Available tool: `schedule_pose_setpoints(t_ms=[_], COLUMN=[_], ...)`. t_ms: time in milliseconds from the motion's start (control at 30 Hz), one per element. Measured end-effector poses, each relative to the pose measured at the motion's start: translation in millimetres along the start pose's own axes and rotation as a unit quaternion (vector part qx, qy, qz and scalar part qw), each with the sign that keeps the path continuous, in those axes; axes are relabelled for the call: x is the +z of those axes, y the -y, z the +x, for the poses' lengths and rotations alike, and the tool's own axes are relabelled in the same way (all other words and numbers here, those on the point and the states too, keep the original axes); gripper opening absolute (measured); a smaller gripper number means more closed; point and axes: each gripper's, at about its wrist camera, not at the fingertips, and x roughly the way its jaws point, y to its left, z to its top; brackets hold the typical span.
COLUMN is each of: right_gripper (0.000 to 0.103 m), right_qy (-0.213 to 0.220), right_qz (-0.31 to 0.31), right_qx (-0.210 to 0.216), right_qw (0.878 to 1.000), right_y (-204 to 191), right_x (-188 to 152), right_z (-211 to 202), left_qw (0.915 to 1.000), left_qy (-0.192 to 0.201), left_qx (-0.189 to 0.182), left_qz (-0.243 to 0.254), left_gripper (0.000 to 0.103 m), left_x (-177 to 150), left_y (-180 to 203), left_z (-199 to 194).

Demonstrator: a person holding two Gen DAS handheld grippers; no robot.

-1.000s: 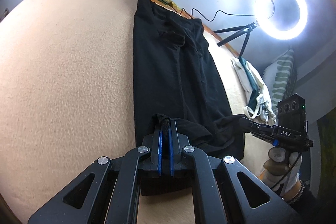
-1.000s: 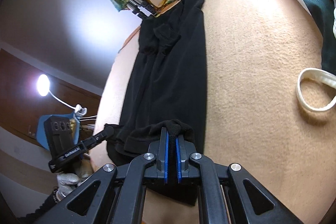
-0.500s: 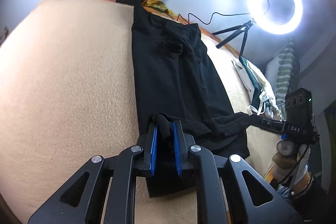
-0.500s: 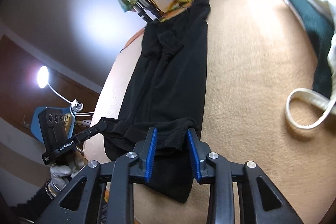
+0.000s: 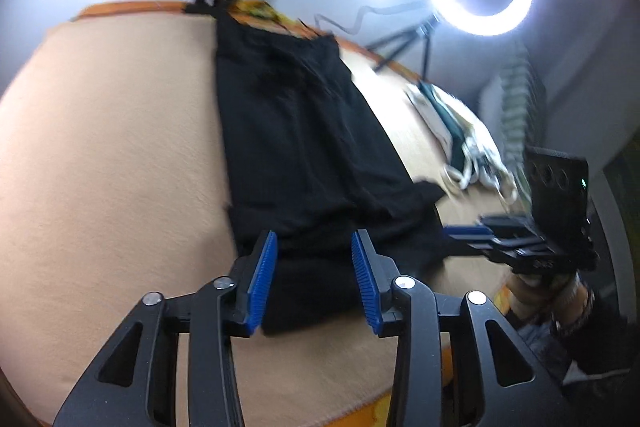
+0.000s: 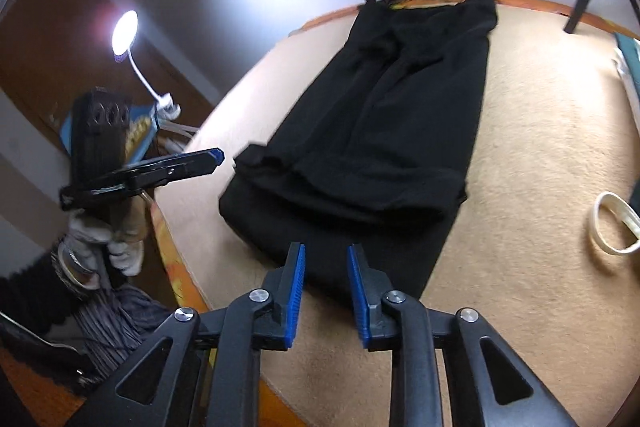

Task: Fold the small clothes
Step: 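Open both grippers and release the folded hem onto the shirt, then move both grippers along the black shirt to its folded collar end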

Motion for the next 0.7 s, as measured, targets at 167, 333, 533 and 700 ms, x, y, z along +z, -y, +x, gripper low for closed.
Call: schedule_pose_setpoints(t_ms=[167, 333, 533, 700], right_gripper=[0.019, 0.017, 0.017, 0.017], right_qy=[-0.017, -0.027, -0.019, 0.001], right_qz=[-0.015, -0.017, -0.014, 0.009], right_qx=[-0.011, -0.019, -0.025, -0.036], right_qw=[1.0, 0.999, 0.999, 0.999], right_y=[-2, 0, 3, 15], right_x=[5, 6, 11, 22], right_z=[17, 27, 30, 28], left_qw=[0.9989, 0.9972, 0.9971, 0.9969], left_qy=[-0.036, -0.069, -0.053, -0.027], left_qx=[-0.018, 0.001, 0.035, 0.058], left_qz=[0.023, 0.03, 0.042, 0.045], left_gripper=[0.02, 0.02, 0.02, 0.02], left_x=[-9, -9, 4, 20], left_y=[14, 14, 10, 5], left_z=[16, 35, 39, 41])
